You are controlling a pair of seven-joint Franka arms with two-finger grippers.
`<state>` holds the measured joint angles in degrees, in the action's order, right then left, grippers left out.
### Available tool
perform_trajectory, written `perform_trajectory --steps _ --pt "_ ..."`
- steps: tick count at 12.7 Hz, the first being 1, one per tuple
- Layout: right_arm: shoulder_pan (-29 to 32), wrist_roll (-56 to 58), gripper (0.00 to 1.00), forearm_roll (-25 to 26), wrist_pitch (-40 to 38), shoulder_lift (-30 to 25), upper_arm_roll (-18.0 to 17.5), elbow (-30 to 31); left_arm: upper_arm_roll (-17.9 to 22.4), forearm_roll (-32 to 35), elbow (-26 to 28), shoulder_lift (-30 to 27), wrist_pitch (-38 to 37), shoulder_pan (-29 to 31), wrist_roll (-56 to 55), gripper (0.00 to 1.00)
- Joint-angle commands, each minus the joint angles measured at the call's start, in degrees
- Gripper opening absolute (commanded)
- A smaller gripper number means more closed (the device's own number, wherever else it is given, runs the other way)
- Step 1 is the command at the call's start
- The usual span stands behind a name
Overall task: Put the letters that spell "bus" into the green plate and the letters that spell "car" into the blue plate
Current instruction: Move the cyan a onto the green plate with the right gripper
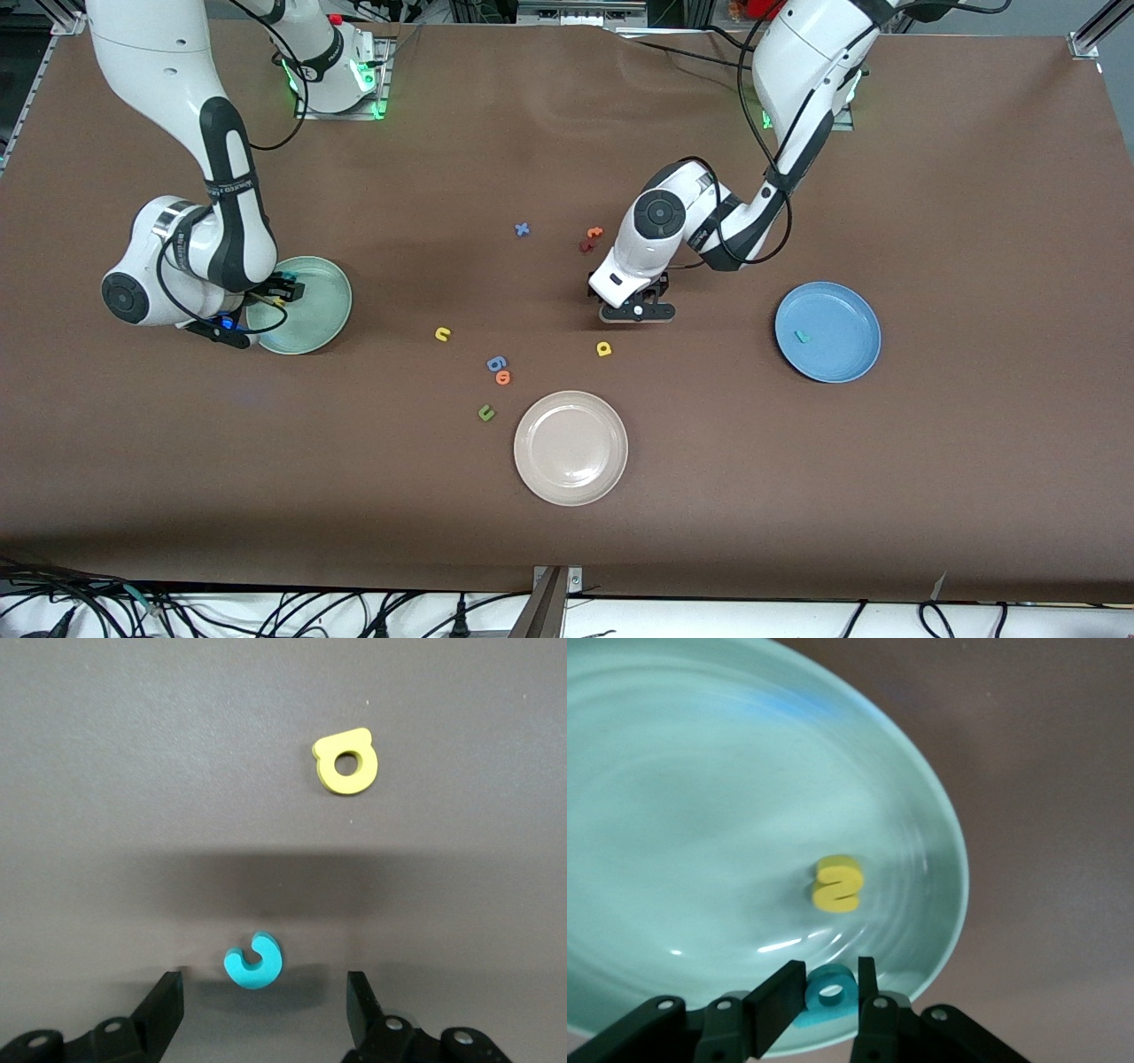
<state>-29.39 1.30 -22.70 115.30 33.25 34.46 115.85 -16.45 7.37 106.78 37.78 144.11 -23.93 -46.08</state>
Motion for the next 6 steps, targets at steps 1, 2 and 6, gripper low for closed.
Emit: perform_trajectory --steps 1,2,6 --pt "-0.4 1.3 0.08 -1.4 1.1 -0.2 -0.4 1.0 1.3 2.1 -1.3 0.7 -0.3 -1.7 -1.6 0.79" --pt "-0.4 1.3 0.15 -1.6 1.1 -0.2 -0.6 1.2 2.8 2.1 -1.6 0.7 -0.4 -3.0 -1.6 0.78" --pt "-0.8 0.6 0.98 -2.6 0.4 -0.7 -0.6 0.4 5.7 2.0 -3.2 0.8 -2.4 -6.0 -1.6 0.74"
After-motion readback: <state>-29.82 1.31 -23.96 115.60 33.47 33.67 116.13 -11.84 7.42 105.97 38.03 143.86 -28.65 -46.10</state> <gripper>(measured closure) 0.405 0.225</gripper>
